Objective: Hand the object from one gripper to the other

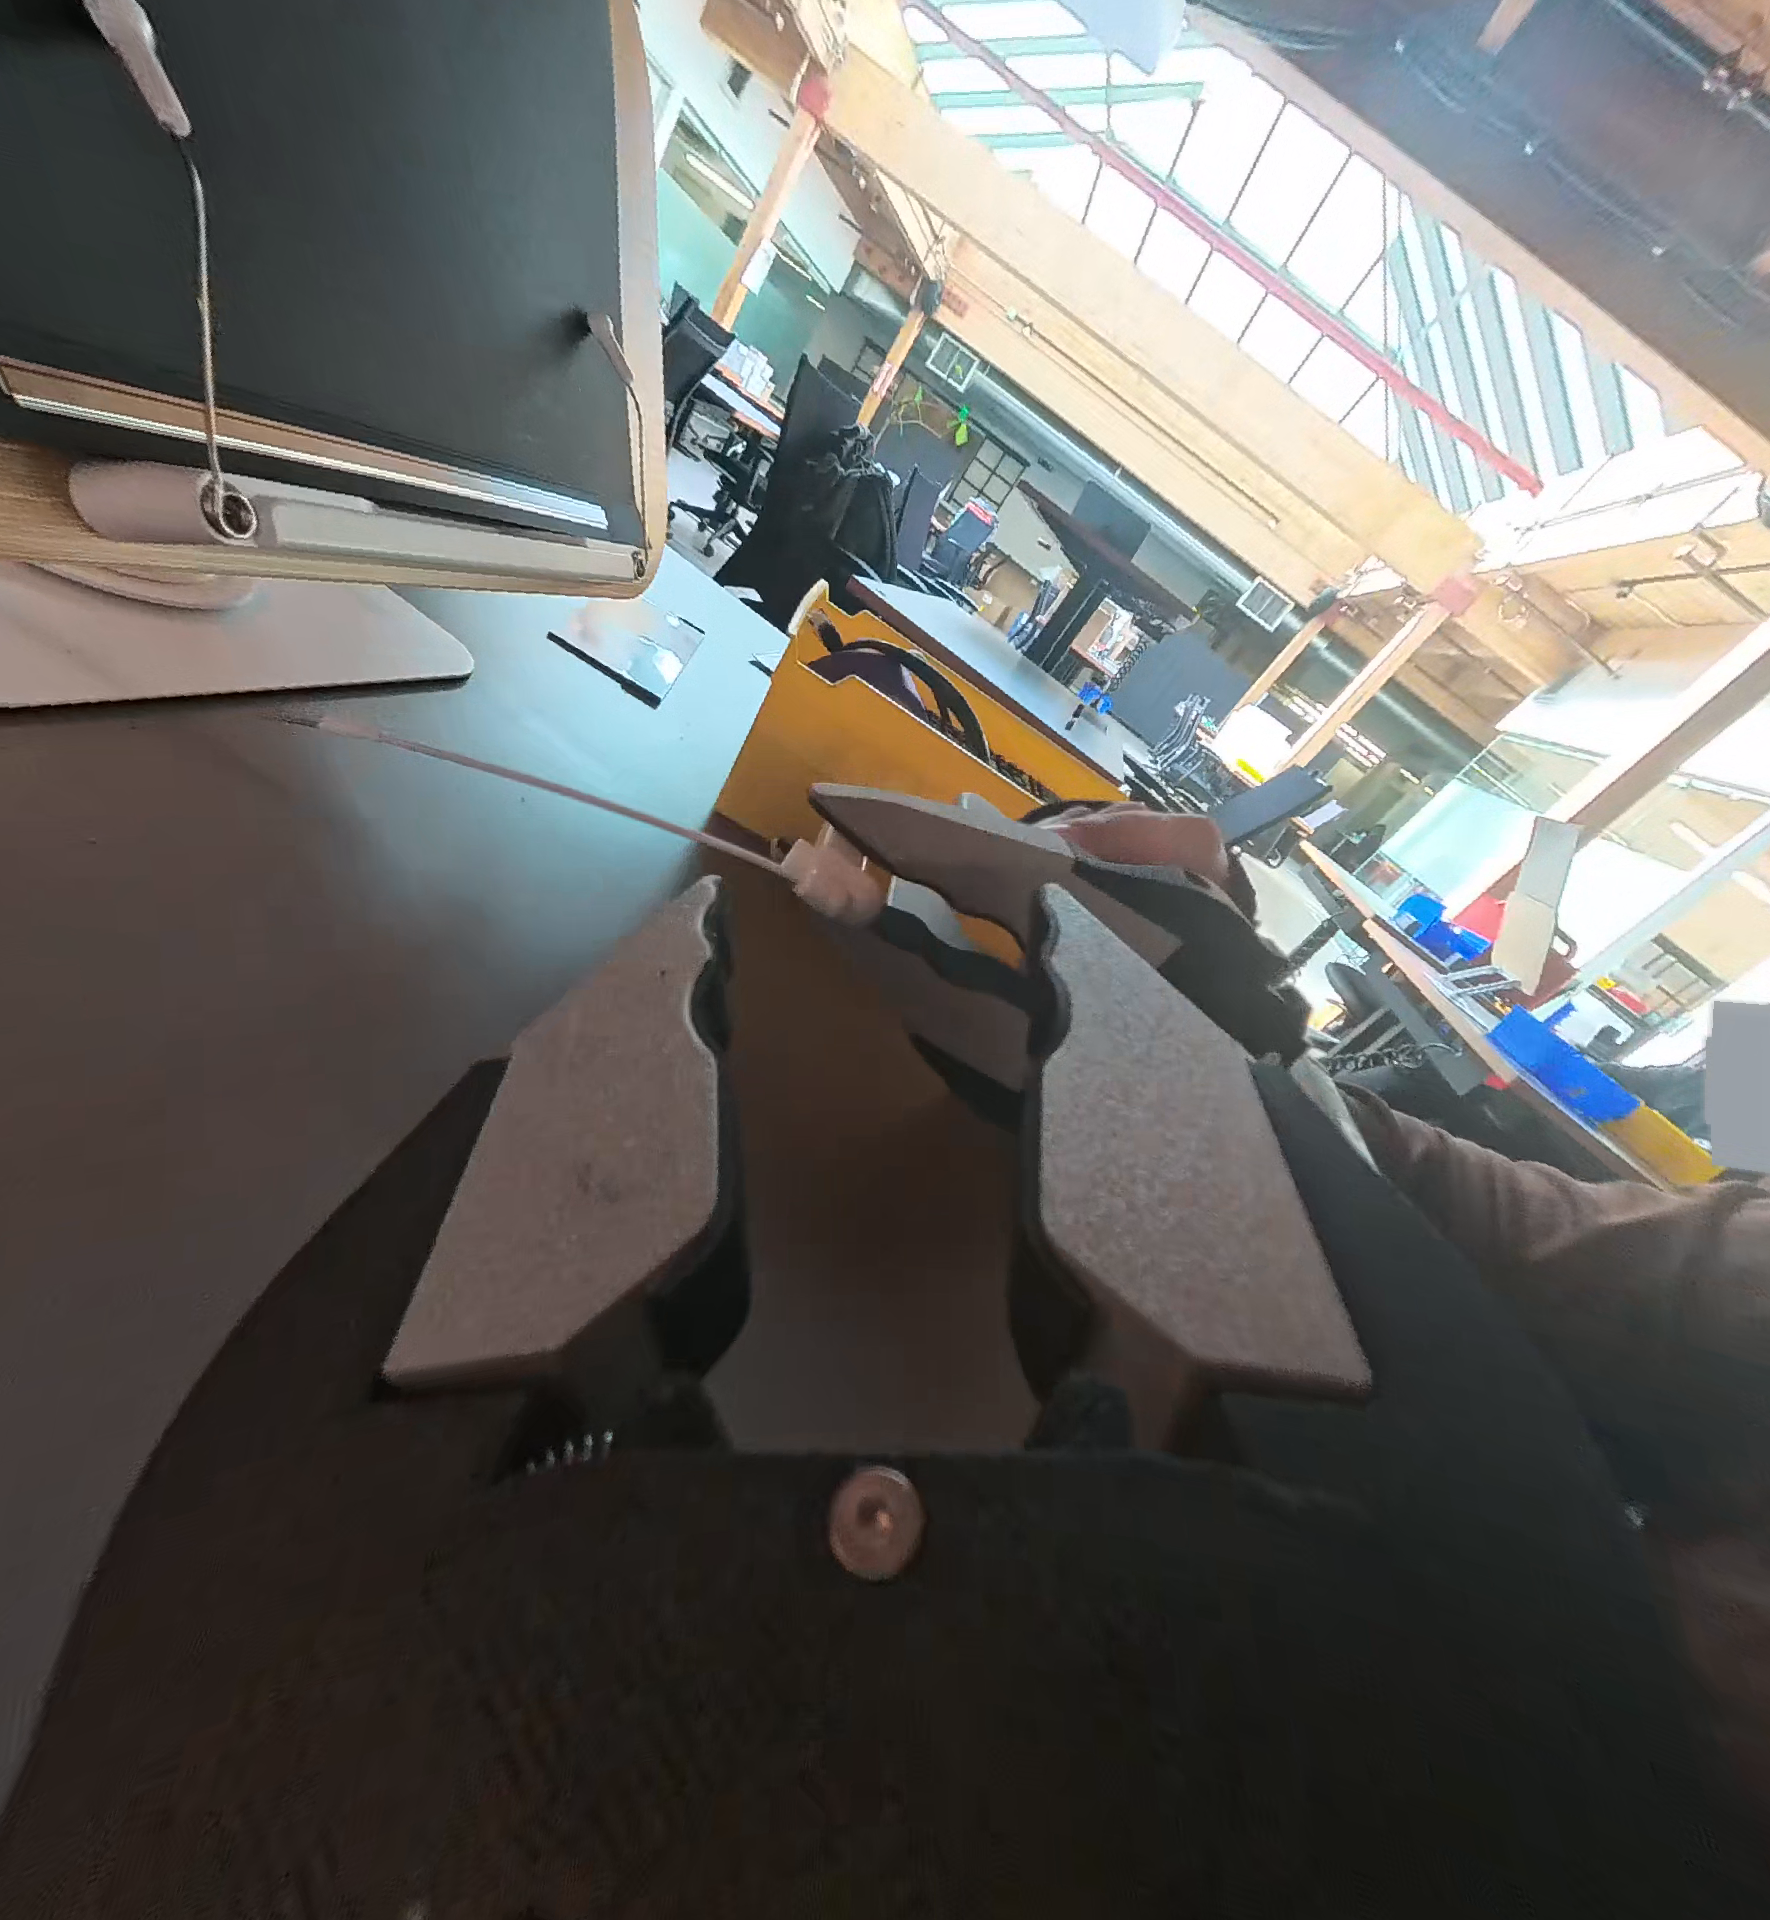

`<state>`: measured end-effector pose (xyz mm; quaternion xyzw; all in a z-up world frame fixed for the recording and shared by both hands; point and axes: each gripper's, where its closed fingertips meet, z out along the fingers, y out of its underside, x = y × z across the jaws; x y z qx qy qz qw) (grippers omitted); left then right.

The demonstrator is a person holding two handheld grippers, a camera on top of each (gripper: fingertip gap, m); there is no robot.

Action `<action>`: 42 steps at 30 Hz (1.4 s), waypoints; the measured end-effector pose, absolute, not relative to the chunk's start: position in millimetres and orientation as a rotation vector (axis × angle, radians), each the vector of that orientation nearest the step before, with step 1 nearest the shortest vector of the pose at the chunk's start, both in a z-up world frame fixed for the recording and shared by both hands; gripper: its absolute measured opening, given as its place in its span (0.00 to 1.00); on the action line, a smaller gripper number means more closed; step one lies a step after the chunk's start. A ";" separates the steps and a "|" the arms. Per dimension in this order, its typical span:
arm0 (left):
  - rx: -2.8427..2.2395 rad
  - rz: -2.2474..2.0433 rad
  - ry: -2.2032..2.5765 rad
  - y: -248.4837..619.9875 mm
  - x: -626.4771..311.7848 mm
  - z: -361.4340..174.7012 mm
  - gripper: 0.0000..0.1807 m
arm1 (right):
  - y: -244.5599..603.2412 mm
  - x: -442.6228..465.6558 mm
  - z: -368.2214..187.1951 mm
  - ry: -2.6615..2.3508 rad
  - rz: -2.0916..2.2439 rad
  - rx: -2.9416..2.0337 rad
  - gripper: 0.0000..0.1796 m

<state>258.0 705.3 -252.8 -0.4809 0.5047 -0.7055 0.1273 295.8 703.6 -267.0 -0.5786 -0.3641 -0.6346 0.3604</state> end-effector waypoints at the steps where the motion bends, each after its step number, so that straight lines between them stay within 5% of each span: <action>1: -1.403 -2.040 1.484 704.1 258.3 -254.8 0.29 | 703.9 294.1 -267.1 -0.943 -1.636 -1.484 0.05; 6: -1.405 -2.013 1.532 699.1 259.8 -261.5 0.28 | 706.1 275.7 -261.2 -0.965 -1.628 -1.409 0.05; 10: -1.373 -2.111 1.537 696.4 254.9 -256.6 0.09 | 706.7 265.4 -258.5 -0.972 -1.625 -1.365 0.05; 20: -1.449 -2.300 1.523 691.2 248.9 -255.3 0.18 | 705.4 258.5 -245.9 -0.938 -1.691 -1.290 0.05; 27: -1.362 -2.206 1.569 693.6 248.7 -255.1 0.08 | 708.8 258.4 -255.4 -0.953 -1.621 -1.349 0.06; 34: -1.062 -1.737 1.829 696.8 243.4 -273.0 0.07 | 698.5 254.7 -298.3 -0.790 -0.662 -1.791 0.22; 42: -0.641 -1.692 1.785 683.0 224.0 -247.5 0.07 | 682.3 238.8 -278.9 -0.509 0.120 -1.799 0.27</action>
